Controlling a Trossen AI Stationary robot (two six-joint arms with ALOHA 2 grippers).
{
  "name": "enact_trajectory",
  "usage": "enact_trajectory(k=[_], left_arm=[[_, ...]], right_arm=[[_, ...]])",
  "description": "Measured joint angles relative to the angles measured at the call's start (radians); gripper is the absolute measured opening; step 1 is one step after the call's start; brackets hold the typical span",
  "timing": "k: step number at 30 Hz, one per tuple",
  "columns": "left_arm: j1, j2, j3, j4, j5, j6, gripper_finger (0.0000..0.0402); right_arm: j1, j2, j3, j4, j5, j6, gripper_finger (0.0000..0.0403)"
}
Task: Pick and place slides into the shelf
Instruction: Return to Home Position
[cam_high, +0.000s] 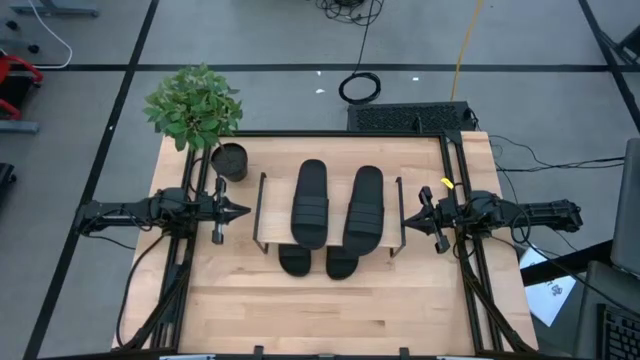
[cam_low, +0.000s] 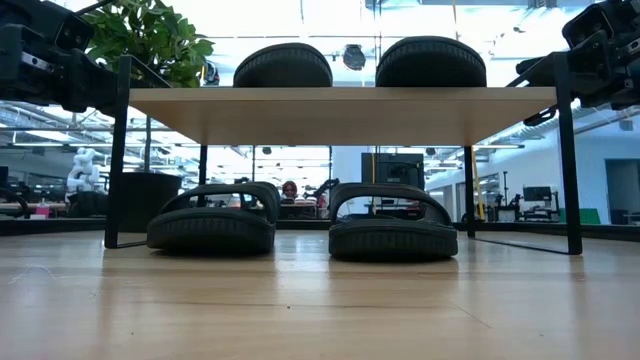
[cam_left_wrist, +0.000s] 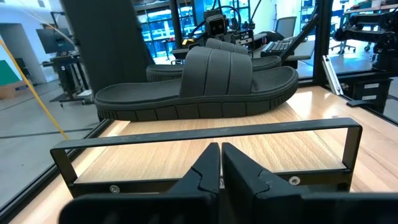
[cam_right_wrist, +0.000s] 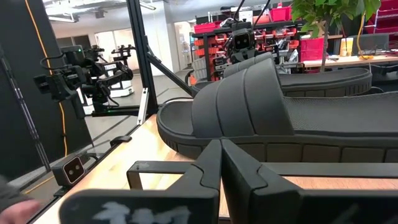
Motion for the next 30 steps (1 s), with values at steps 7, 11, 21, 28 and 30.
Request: enact_trajectory(k=[7, 11, 21, 28, 30], left_arm=[[0.000, 0.000, 0.000, 0.000, 0.000, 0.000, 0.0028], [0.000, 0.000, 0.000, 0.000, 0.000, 0.000, 0.0022], [0.000, 0.000, 0.000, 0.000, 0.000, 0.000, 0.0003], [0.000, 0.000, 0.000, 0.000, 0.000, 0.000, 0.0024], [0.000, 0.000, 0.000, 0.000, 0.000, 0.000, 0.0027]], right_arm=[[0.000, 0.000, 0.000, 0.000, 0.000, 0.000, 0.0000], [0.000, 0.000, 0.000, 0.000, 0.000, 0.000, 0.0000], [0.000, 0.000, 0.000, 0.000, 0.000, 0.000, 0.0000], [0.000, 0.000, 0.000, 0.000, 0.000, 0.000, 0.0000], [0.000, 0.000, 0.000, 0.000, 0.000, 0.000, 0.0000]])
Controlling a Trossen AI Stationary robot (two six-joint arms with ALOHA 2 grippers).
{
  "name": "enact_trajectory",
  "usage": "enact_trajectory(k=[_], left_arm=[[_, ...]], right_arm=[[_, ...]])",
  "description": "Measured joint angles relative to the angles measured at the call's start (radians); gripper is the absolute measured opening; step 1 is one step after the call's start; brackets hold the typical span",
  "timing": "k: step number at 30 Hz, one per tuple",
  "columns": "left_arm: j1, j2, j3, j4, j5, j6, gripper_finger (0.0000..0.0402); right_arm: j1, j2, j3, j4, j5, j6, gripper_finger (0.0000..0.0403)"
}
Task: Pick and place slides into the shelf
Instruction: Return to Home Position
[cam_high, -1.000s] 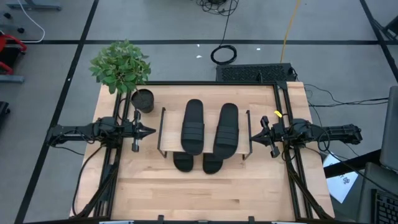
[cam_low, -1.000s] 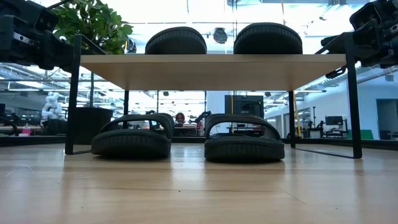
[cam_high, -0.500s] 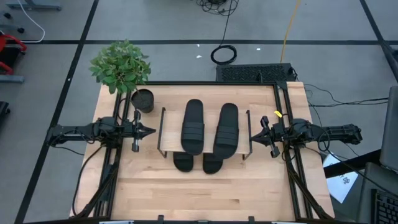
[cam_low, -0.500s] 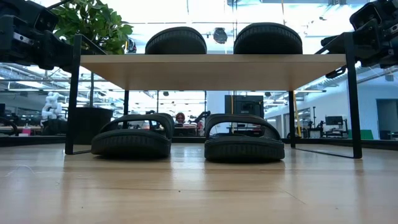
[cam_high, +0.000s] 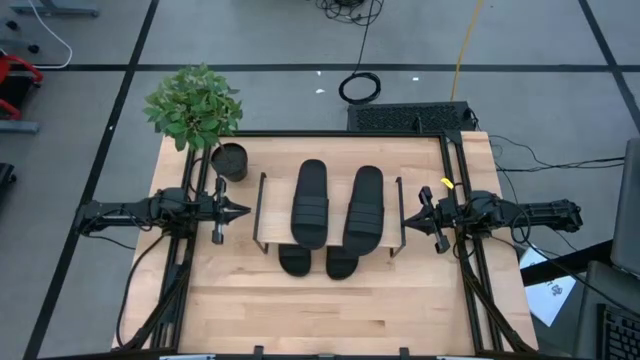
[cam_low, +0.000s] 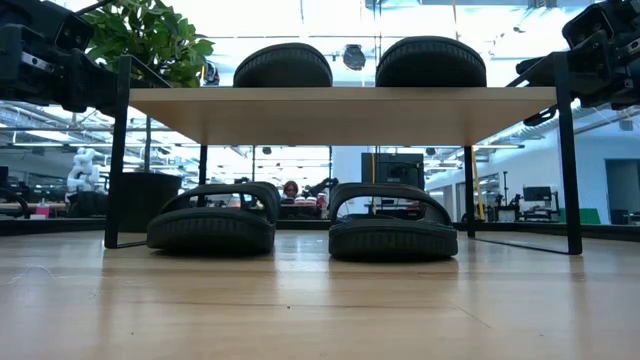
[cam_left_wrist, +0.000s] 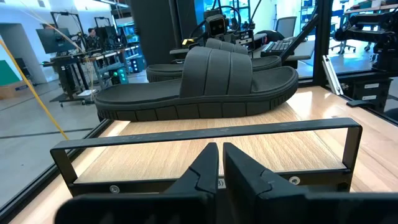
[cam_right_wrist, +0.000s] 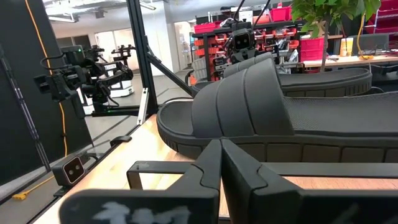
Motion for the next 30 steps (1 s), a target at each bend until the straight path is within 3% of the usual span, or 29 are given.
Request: enact_trajectory(k=[15, 30], left_arm=[[0.000, 0.000, 0.000, 0.000, 0.000, 0.000, 0.0001], [0.000, 0.000, 0.000, 0.000, 0.000, 0.000, 0.0024]], right_arm=[[0.000, 0.000, 0.000, 0.000, 0.000, 0.000, 0.0000], [0.000, 0.000, 0.000, 0.000, 0.000, 0.000, 0.0000]])
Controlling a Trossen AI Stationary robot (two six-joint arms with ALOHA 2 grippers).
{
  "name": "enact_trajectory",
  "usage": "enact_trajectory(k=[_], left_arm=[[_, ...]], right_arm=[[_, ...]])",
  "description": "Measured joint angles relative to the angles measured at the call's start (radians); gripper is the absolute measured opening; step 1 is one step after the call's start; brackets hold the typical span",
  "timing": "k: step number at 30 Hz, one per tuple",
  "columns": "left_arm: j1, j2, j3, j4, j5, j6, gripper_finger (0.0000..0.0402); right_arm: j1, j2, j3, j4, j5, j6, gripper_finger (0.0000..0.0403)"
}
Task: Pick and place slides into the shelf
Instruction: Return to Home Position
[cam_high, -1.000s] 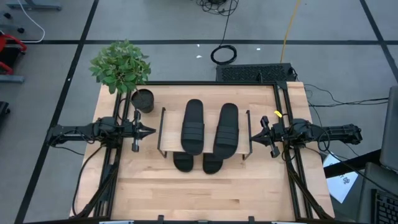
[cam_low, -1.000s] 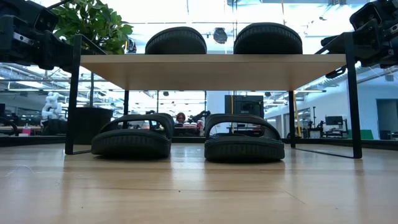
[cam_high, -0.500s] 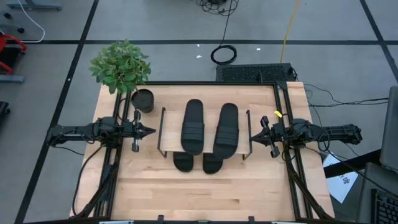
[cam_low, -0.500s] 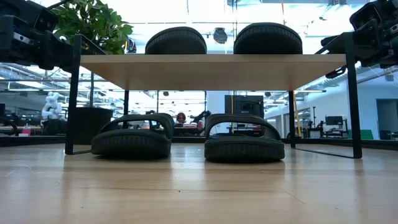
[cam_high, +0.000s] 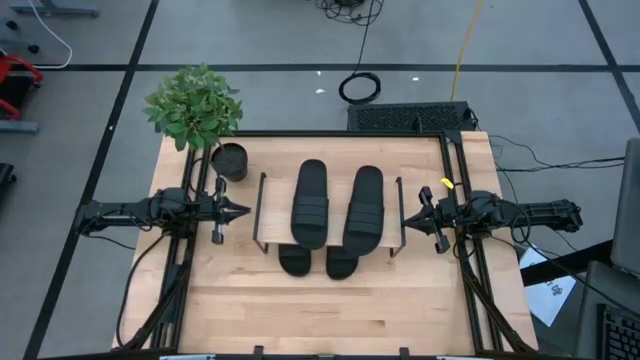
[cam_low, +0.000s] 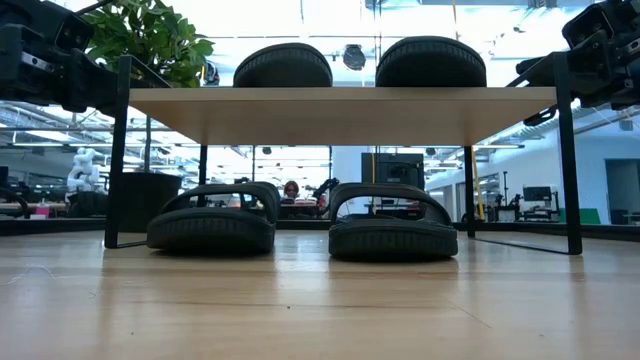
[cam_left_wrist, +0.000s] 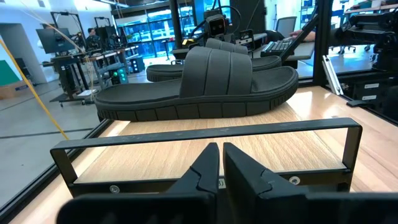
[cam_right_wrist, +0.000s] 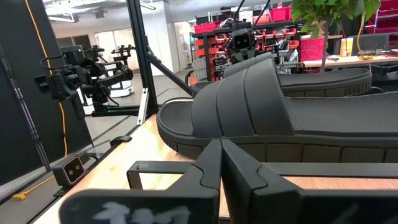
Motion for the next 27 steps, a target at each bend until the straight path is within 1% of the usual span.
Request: enact_trajectory(k=[10, 20, 27], left_arm=[[0.000, 0.000, 0.000, 0.000, 0.000, 0.000, 0.0001], [0.000, 0.000, 0.000, 0.000, 0.000, 0.000, 0.0027], [0.000, 0.000, 0.000, 0.000, 0.000, 0.000, 0.0022]], right_arm=[[0.000, 0.000, 0.000, 0.000, 0.000, 0.000, 0.0000], [0.000, 0.000, 0.000, 0.000, 0.000, 0.000, 0.0000], [0.000, 0.000, 0.000, 0.000, 0.000, 0.000, 0.0000]])
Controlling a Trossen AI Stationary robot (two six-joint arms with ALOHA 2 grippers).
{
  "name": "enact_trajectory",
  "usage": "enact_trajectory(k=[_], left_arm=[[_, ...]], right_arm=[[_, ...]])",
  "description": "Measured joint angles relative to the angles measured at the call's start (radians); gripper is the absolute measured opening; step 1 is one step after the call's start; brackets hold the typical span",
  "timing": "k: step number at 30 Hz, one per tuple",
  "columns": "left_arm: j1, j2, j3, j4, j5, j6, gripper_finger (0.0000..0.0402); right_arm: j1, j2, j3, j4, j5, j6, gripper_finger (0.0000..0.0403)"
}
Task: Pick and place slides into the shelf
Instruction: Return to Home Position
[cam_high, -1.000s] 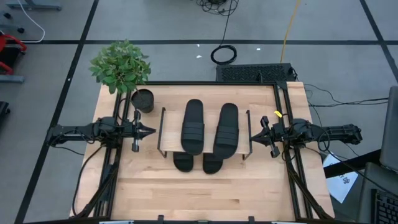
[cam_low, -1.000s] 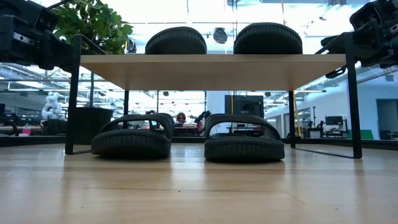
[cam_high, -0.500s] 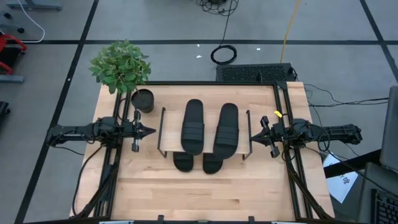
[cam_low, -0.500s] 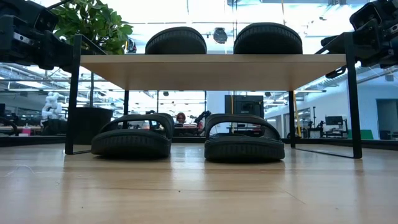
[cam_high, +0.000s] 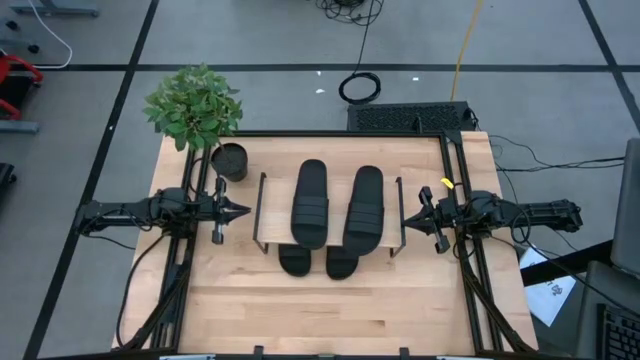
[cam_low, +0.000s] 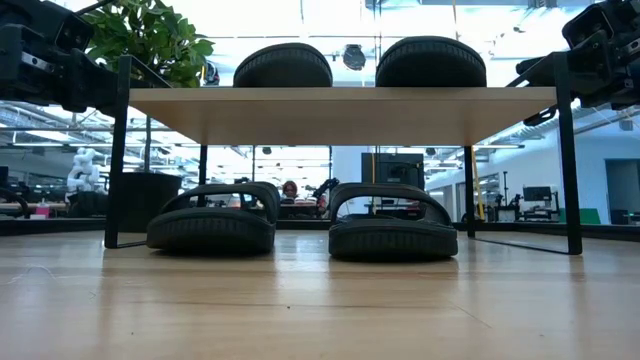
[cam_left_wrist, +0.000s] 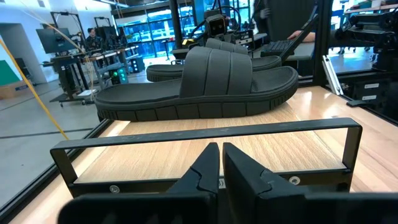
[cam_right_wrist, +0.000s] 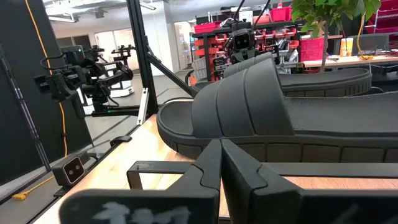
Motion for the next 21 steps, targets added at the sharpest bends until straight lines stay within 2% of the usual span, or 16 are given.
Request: enact_trajectory(k=[8, 21], left_arm=[[0.000, 0.000, 0.000, 0.000, 0.000, 0.000, 0.0001], [0.000, 0.000, 0.000, 0.000, 0.000, 0.000, 0.0028]], right_arm=[[0.000, 0.000, 0.000, 0.000, 0.000, 0.000, 0.0000], [0.000, 0.000, 0.000, 0.000, 0.000, 0.000, 0.0000]])
